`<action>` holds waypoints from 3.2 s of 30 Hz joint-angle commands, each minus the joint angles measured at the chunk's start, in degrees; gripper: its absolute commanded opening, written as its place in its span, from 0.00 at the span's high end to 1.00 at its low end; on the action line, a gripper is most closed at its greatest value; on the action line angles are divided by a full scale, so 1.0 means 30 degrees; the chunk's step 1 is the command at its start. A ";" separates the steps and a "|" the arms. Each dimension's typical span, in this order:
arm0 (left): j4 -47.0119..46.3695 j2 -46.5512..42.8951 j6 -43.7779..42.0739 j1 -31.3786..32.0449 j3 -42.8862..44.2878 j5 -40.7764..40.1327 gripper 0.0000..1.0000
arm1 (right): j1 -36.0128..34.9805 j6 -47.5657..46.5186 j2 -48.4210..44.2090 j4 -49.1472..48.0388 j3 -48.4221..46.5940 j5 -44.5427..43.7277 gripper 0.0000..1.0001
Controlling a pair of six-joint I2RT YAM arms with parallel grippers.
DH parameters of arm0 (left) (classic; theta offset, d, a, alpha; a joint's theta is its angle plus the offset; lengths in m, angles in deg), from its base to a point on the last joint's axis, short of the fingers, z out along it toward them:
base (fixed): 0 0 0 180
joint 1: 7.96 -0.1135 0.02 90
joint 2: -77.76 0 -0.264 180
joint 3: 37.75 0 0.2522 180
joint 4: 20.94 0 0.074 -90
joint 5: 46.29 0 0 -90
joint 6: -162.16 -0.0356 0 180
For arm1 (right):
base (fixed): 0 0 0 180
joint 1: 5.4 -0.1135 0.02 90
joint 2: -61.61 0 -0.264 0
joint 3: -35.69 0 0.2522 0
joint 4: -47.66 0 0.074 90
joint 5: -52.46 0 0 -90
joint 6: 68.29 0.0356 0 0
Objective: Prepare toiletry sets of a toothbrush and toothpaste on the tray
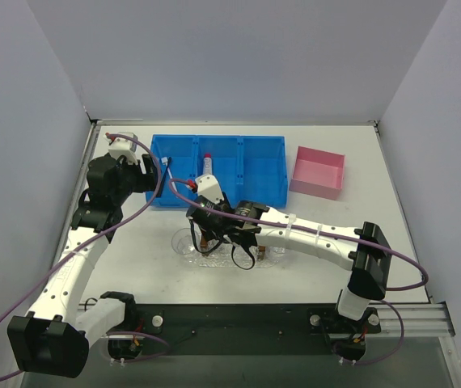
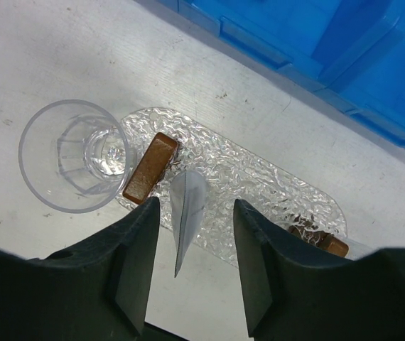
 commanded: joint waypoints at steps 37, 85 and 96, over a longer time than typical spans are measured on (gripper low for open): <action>0.3234 1.0046 -0.1454 0.8038 0.8474 -0.5788 0.41 | 0.8818 -0.0782 -1.1827 -0.3273 0.7390 0.5478 0.43; 0.4762 2.2476 -0.0545 0.8213 1.5307 -0.5763 0.49 | 1.1105 -0.0459 -1.2034 -0.4474 0.9560 0.8525 0.44; 0.4203 2.1334 -0.0721 0.8683 1.4779 -0.6752 0.50 | 1.1134 -0.0283 -1.1946 -0.4591 0.9765 0.8642 0.44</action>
